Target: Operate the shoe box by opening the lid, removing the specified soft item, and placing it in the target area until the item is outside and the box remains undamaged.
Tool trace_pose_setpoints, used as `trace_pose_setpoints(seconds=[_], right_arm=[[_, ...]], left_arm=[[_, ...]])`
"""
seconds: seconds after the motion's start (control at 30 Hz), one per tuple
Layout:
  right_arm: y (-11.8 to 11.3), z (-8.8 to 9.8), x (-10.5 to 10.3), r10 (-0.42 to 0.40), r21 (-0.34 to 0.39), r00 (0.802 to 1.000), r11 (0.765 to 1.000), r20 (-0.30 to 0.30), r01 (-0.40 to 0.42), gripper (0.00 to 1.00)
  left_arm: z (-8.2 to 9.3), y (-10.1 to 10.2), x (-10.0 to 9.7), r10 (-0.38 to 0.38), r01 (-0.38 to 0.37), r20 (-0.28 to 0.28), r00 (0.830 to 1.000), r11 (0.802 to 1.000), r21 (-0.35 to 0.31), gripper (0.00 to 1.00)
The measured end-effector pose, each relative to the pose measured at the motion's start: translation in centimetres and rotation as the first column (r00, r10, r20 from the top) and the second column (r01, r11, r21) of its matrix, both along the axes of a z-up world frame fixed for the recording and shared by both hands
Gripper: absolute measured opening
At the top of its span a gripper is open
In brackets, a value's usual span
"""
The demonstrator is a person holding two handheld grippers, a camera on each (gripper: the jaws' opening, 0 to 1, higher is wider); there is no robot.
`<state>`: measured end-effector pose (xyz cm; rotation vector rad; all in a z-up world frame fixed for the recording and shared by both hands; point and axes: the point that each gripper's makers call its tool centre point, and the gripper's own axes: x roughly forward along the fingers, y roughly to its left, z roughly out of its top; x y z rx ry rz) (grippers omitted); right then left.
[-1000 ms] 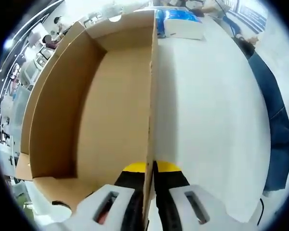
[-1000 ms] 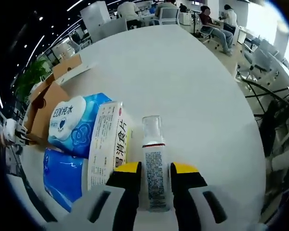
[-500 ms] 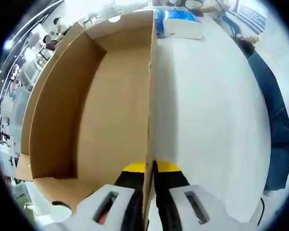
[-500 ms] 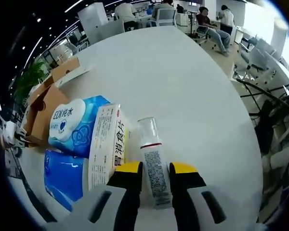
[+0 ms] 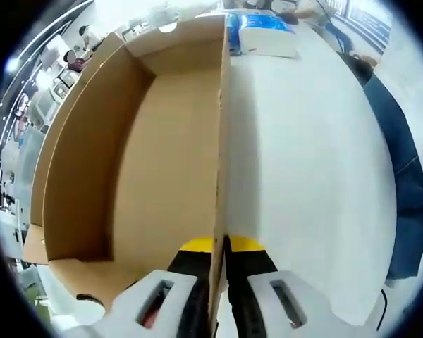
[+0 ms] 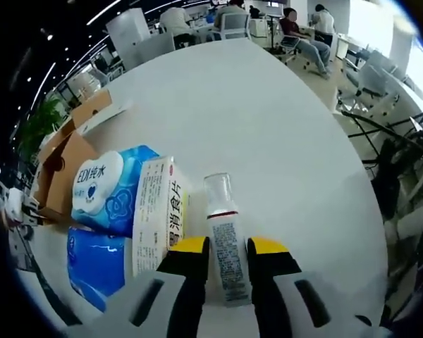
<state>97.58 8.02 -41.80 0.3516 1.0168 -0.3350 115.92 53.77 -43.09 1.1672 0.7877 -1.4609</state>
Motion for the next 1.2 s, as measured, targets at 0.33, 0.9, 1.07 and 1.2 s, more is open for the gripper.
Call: trace_pose_setpoints(seconds=[0.33,0.9,1.07,1.2], right_arm=[[-0.4,-0.2,0.2,-0.002,0.003,1.000,1.000,0.010,0.002,0.20],[-0.6,-0.3,0.3,-0.008,0.004,1.000,1.000,0.024,0.008,0.22],[0.1,1.5,0.3,-0.005,-0.015,0.999,1.000,0.039,0.006,0.24],[-1.1,1.6,0.6,0.000,-0.039,0.999,0.999,0.053,0.002,0.25]], left_arm=[[-0.1,0.1,0.0,0.000,0.000,0.000,1.000,1.000,0.000,0.03],[0.1,0.0,-0.1,0.002,-0.002,0.000,1.000,1.000,0.001,0.03],[0.2,0.0,-0.1,0.001,-0.001,-0.001,1.000,1.000,0.001,0.03],[0.1,0.0,-0.1,0.001,-0.001,-0.001,1.000,1.000,0.001,0.03]])
